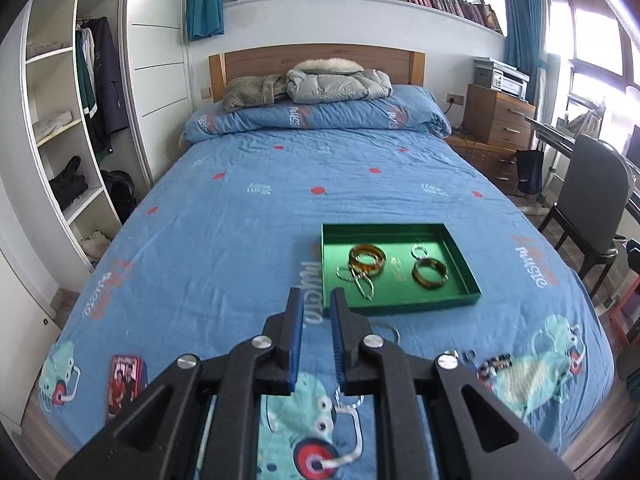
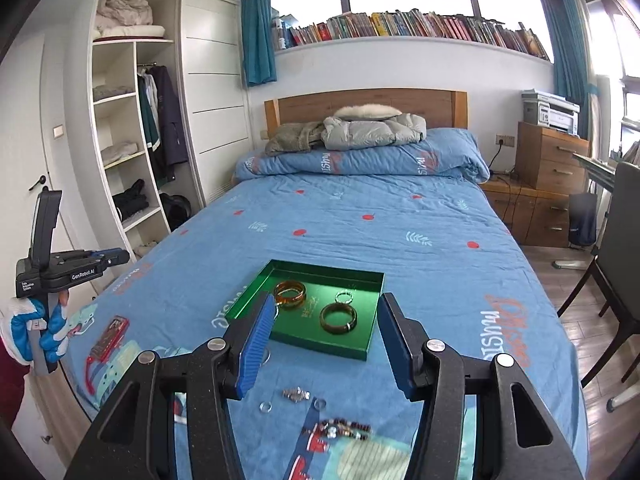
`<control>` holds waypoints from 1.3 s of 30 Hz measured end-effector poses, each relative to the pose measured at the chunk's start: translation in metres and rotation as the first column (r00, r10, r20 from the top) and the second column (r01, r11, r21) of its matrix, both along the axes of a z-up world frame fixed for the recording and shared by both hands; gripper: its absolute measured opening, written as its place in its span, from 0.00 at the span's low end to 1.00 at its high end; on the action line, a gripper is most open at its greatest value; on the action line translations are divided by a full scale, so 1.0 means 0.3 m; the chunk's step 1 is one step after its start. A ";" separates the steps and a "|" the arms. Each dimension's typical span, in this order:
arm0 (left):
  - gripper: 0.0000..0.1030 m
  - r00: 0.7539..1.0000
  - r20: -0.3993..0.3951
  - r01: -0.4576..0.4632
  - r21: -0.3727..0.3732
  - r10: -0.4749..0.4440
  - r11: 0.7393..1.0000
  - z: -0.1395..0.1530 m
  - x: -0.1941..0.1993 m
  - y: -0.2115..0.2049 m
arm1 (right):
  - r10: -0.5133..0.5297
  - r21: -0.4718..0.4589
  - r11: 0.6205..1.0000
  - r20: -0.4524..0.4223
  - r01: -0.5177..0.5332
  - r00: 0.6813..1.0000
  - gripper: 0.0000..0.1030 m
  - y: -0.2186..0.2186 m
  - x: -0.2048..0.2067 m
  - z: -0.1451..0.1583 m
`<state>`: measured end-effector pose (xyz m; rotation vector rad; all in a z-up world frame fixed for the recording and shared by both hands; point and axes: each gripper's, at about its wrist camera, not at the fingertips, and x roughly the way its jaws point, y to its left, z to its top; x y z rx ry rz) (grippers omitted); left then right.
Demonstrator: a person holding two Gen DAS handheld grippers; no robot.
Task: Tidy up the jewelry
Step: 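Open both tools and withdraw them from the green tray, then grasp a small silver ring with the left tool while the right tool grasps another silver ring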
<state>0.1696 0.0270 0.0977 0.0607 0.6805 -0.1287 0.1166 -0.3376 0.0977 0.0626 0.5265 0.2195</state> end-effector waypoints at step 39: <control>0.13 0.905 -0.251 0.339 -0.065 -0.344 0.938 -0.721 -0.002 -0.385 | 0.234 -0.040 0.964 -0.342 -0.263 0.910 0.38 0.077 0.220 -0.703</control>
